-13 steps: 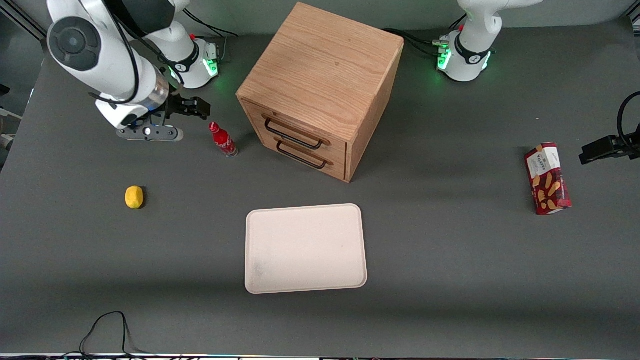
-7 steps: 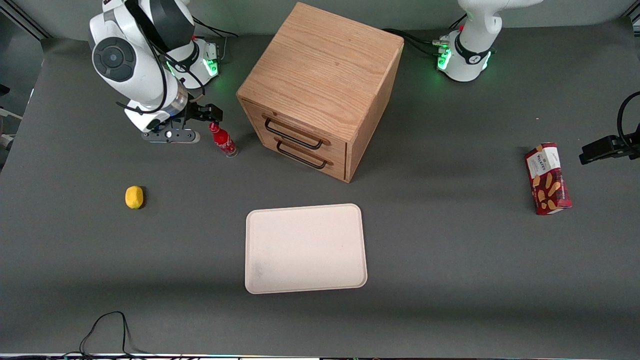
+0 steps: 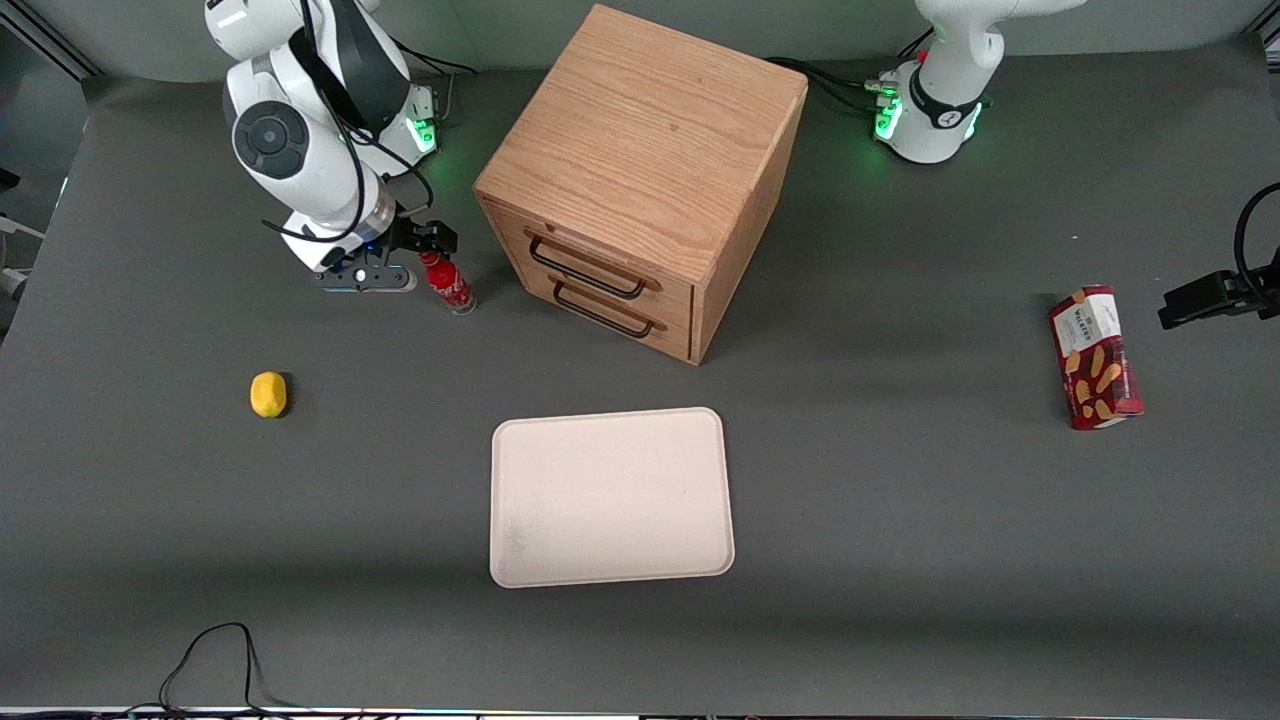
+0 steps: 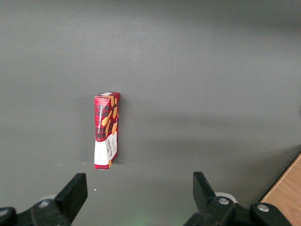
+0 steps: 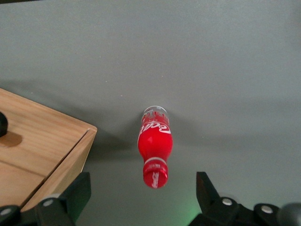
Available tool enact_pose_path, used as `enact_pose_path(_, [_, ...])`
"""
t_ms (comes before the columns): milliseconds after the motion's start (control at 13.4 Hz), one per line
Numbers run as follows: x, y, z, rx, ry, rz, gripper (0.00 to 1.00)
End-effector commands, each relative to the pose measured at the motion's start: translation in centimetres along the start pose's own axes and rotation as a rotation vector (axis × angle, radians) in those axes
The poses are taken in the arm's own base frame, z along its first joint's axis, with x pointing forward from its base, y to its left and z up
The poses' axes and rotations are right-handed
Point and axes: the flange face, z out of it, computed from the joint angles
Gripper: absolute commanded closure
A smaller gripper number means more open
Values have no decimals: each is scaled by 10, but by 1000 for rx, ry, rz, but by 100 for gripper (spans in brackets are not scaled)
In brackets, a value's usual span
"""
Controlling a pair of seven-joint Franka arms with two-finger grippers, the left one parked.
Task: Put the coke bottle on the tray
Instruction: 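Lower the right gripper and close it around the bottle's neck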
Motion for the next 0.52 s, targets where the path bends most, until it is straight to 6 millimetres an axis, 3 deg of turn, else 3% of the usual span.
enact_pose_path(0, [-16, -8, 17, -12, 34, -60, 1])
enact_pose_path(149, [-19, -5, 32, -26, 41, -72, 1])
enact_pose_path(448, [-18, -2, 38, -28, 37, -131, 3])
